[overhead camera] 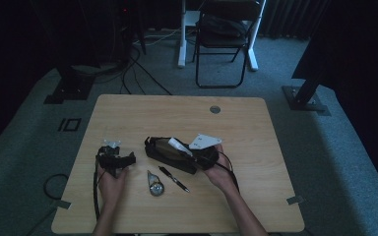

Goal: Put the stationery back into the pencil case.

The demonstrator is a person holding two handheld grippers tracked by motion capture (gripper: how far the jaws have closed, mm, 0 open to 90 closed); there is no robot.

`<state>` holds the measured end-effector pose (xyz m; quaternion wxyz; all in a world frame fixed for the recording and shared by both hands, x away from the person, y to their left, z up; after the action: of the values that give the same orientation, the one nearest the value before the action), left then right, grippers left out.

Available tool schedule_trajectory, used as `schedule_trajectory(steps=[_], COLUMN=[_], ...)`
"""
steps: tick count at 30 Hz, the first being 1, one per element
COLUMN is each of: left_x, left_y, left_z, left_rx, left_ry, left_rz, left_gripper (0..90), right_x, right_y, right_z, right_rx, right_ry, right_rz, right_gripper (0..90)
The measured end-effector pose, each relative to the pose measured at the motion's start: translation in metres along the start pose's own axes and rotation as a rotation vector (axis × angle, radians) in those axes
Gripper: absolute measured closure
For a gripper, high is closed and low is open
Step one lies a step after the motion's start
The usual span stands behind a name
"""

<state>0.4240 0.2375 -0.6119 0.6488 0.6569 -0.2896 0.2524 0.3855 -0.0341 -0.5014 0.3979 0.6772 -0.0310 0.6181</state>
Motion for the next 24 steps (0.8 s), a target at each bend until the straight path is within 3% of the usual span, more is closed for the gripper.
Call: schedule_trajectory(steps=[13,24], left_x=[0.0,0.0], left_y=[0.0,0.0], left_z=[0.0,0.0], left_rx=[0.0,0.0], left_ry=[0.0,0.0], left_rz=[0.0,0.0], left_gripper=[7.8,7.8], right_x=[-0.005,-0.005], right_y=[-0.011,-0.023], right_z=[0.009,0.007], right_rx=[0.005,0.027], right_ry=[-0.027,-0.031], right_rz=[-0.014,-0.033], right_gripper=[70.8,70.7])
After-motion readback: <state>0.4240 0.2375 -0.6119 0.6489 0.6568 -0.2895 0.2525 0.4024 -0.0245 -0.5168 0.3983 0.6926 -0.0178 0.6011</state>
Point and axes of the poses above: each handheld gripper's, and its own axes: y roughly backward along the jaws, x roughly out of its top, z roughly to its right, the point moved 8 cm from there along -y, roughly forward along the jaws, and after that the axes turned 1 degree about -y, right-handed, at the moved point
